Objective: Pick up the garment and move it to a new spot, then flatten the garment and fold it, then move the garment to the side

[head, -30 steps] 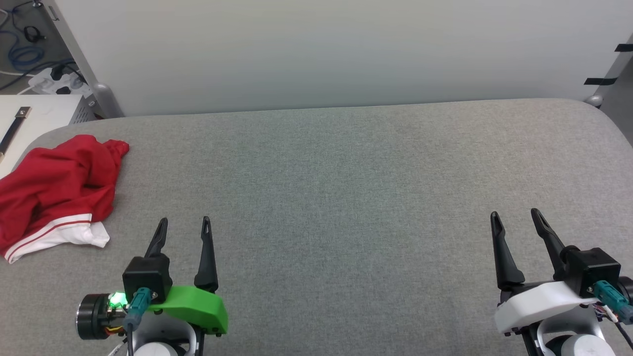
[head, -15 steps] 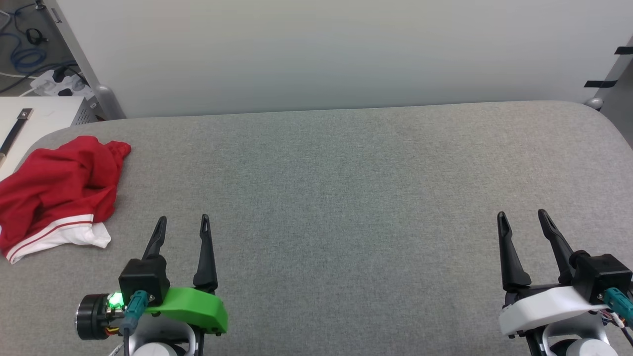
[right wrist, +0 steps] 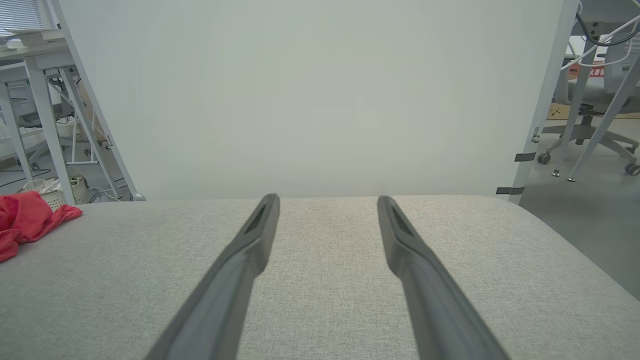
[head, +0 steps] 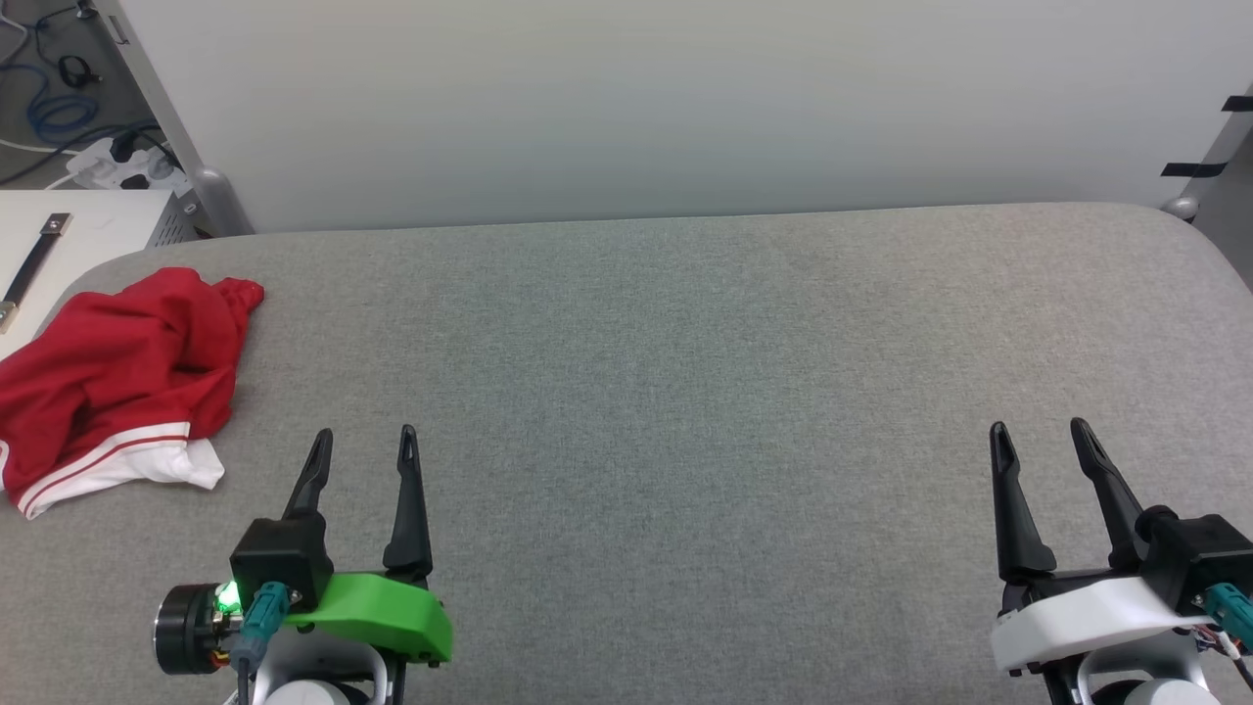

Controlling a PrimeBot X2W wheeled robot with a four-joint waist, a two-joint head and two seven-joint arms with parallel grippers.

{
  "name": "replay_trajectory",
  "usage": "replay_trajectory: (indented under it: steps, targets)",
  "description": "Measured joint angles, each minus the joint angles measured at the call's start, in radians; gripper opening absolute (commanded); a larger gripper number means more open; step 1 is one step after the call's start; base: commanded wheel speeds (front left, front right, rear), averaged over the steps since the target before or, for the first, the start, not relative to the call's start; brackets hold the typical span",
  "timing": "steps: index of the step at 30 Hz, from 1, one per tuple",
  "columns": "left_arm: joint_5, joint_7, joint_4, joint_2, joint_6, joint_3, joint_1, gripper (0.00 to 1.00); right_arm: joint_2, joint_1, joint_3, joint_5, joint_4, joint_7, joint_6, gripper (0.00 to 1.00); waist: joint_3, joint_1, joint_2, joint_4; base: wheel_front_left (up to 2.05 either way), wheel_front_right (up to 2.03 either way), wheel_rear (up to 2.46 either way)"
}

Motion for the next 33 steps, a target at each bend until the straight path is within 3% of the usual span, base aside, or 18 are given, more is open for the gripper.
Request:
replay_trajectory:
  steps: [33]
  targets:
    - [-0.016, -0.068, 0.046, 0.0, -0.008, -0.009, 0.005, 1.0, 0.0, 0.027, 0.001, 0.041, 0.002, -0.066, 0.0, 1.0, 0.007, 0.0, 0.0, 0.01, 0.0, 0.0, 0.0]
